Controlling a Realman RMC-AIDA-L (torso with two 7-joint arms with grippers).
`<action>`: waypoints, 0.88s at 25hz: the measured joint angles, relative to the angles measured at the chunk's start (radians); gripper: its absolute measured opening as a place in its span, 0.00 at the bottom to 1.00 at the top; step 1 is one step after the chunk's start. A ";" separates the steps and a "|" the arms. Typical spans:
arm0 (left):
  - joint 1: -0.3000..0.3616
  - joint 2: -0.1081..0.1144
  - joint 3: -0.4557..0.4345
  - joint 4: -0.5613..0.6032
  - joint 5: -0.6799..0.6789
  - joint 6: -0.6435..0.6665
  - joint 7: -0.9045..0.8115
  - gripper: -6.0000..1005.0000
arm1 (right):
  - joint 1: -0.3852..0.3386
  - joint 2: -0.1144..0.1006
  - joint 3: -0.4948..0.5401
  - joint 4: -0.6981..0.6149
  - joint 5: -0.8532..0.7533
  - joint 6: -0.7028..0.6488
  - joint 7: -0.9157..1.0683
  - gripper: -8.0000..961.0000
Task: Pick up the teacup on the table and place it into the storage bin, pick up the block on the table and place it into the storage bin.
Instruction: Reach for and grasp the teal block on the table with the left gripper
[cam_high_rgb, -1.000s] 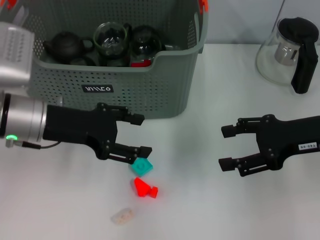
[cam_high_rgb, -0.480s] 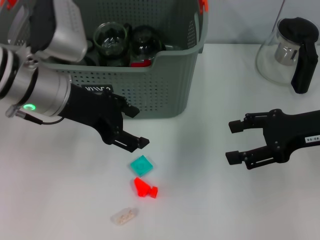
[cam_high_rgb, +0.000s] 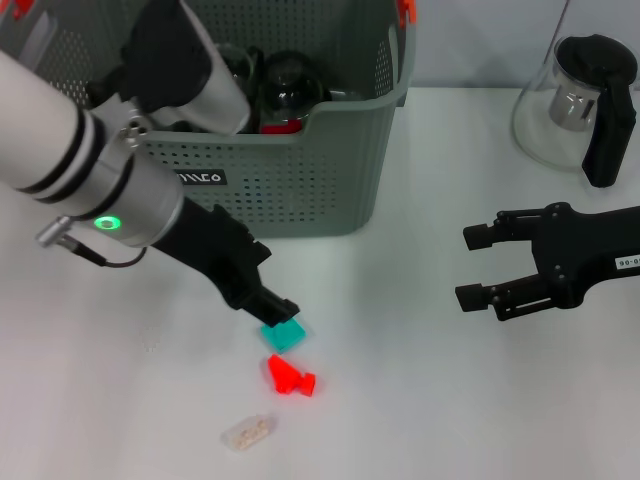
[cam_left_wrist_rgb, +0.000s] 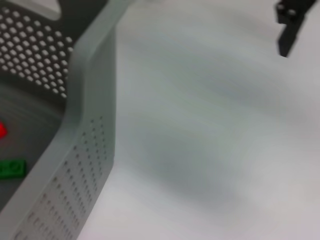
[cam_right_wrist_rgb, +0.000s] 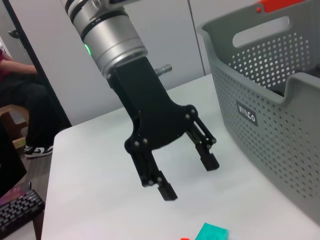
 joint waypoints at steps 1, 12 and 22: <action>-0.001 -0.001 0.019 0.000 0.003 -0.011 -0.030 0.76 | 0.003 -0.001 0.000 0.000 0.000 0.000 0.000 0.97; -0.038 -0.001 0.172 -0.005 0.094 -0.050 -0.312 0.74 | 0.020 -0.003 0.011 0.000 -0.028 0.001 0.000 0.97; -0.093 -0.002 0.298 -0.069 0.147 -0.064 -0.489 0.73 | 0.022 0.004 0.011 0.000 -0.056 -0.001 -0.004 0.97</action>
